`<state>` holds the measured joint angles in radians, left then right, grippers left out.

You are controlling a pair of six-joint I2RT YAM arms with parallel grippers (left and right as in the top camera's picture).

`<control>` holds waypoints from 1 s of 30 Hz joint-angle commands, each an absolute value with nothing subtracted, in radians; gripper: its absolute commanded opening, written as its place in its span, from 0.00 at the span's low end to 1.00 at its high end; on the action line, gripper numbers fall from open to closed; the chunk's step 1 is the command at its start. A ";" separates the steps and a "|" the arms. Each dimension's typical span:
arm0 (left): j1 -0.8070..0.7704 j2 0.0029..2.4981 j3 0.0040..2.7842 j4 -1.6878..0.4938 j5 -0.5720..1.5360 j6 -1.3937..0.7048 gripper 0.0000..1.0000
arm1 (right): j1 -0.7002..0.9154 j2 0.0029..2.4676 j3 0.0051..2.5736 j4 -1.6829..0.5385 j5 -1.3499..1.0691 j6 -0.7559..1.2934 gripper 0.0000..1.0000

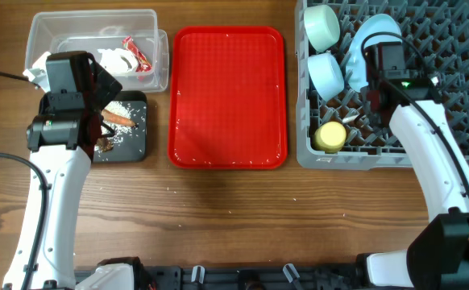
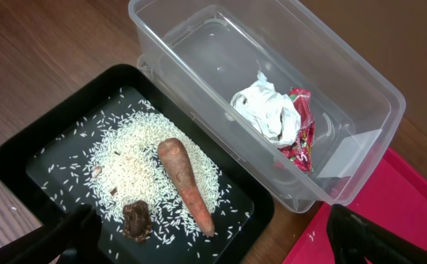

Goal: Sort waste into correct bins and load items into the dishwasher rack
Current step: 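Lay the white spoon into the gray rack and release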

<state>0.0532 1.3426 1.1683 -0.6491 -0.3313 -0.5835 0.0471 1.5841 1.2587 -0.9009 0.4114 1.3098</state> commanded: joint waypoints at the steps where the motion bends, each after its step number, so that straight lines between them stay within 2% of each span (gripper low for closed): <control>1: 0.048 1.341 1.177 -0.648 -0.330 -0.568 1.00 | 0.010 1.581 1.255 -0.882 0.420 1.339 0.05; 3: 0.048 1.341 1.177 -0.648 -0.330 -0.568 1.00 | -0.015 1.581 1.255 -0.881 0.455 1.335 0.22; 4: 0.048 1.341 1.177 -0.648 -0.330 -0.568 1.00 | -0.020 1.581 1.255 -0.879 0.464 1.333 0.26; 5: 0.048 1.341 1.177 -0.648 -0.329 -0.568 1.00 | -0.024 1.581 1.255 -0.869 0.473 1.300 0.34; 6: 0.049 1.341 1.177 -0.648 -0.330 -0.568 1.00 | -0.024 1.581 1.255 -0.863 0.474 1.280 0.49; 8: 0.048 1.341 1.177 -0.648 -0.330 -0.568 1.00 | -0.024 1.577 1.259 -0.845 0.471 1.196 0.59; 11: 0.048 1.341 1.177 -0.648 -0.330 -0.568 1.00 | -0.024 1.523 1.339 -0.881 0.395 0.906 0.81; 14: 0.048 1.341 1.177 -0.648 -0.330 -0.568 1.00 | -0.023 1.411 1.402 -0.907 0.172 0.579 0.84; 17: 0.048 1.341 1.177 -0.648 -0.330 -0.568 1.00 | -0.024 1.220 1.421 -0.946 -0.171 0.248 1.00; 24: 0.048 1.341 1.177 -0.648 -0.330 -0.568 1.00 | -0.024 0.909 1.421 -0.992 -0.226 0.234 1.00; 30: 0.048 1.341 1.177 -0.648 -0.330 -0.568 1.00 | -0.024 0.787 1.413 -1.144 -0.085 0.164 1.00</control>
<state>0.0532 1.3426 1.1683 -0.6498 -0.3313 -0.5835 -0.0227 0.8238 1.4181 -1.1259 -0.1627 0.2142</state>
